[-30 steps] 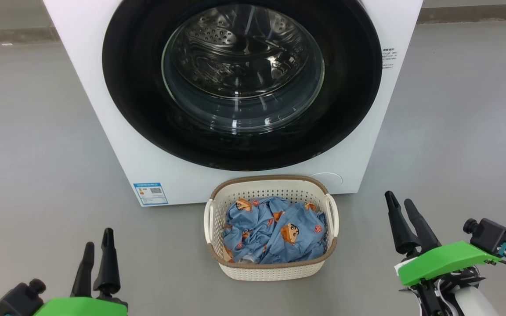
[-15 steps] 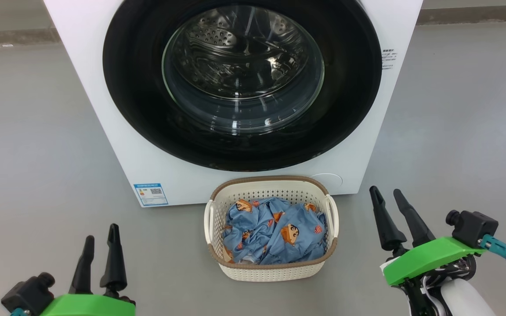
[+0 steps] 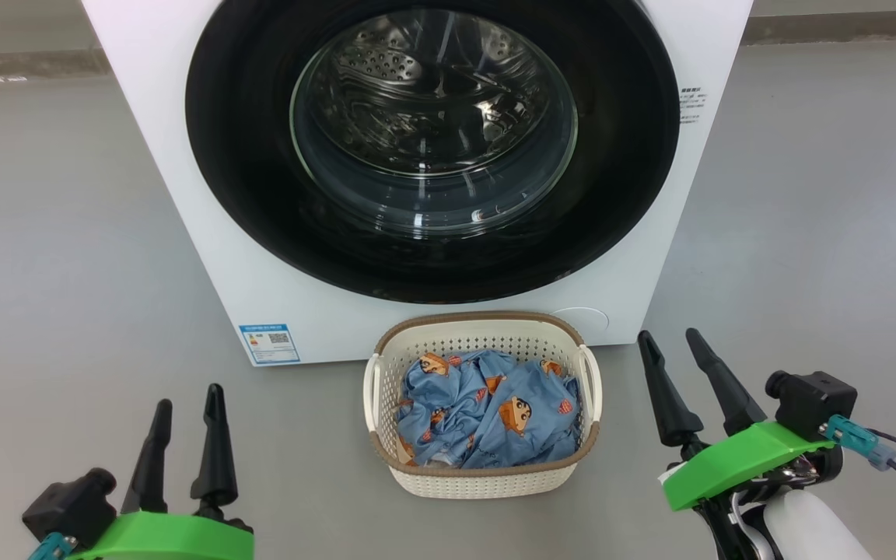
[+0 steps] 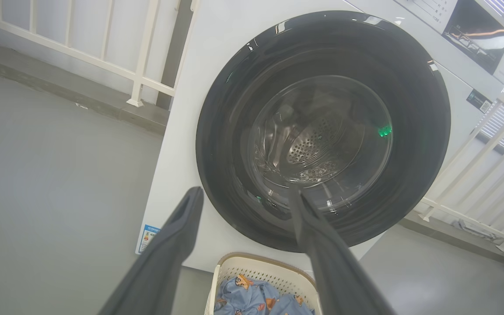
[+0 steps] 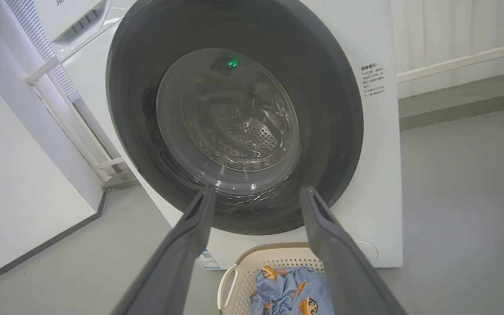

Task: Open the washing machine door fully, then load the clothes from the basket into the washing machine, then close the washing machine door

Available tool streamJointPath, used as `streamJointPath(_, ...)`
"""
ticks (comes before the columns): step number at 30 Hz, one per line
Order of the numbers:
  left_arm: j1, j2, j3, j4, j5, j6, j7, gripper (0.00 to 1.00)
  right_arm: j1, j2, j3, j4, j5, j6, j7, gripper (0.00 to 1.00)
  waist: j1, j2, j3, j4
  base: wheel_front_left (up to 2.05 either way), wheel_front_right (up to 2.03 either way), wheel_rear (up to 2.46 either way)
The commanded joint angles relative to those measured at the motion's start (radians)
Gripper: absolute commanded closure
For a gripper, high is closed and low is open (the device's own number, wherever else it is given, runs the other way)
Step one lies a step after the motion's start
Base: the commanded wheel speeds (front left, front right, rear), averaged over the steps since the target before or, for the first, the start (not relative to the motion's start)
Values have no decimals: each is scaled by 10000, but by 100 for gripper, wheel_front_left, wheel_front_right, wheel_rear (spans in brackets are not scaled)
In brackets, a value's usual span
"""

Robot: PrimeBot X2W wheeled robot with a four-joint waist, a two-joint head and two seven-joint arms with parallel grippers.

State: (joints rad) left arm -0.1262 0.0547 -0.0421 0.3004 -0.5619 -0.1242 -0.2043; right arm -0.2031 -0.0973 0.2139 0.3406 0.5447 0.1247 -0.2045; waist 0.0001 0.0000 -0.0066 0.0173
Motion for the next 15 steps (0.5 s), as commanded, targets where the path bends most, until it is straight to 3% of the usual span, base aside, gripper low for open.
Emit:
streamJointPath(1,-486,134,212,-216,280,-56,-176,0,-559,-66,246,-191,-319,53,-175,0,-1,0,1,3,0,0,0)
streamJointPath(15,-609,123,272,-80,1565,-64,-575,0,-778,-143,704,71,-1613,60,-573,0,-1,0,-48,34,0,0,0)
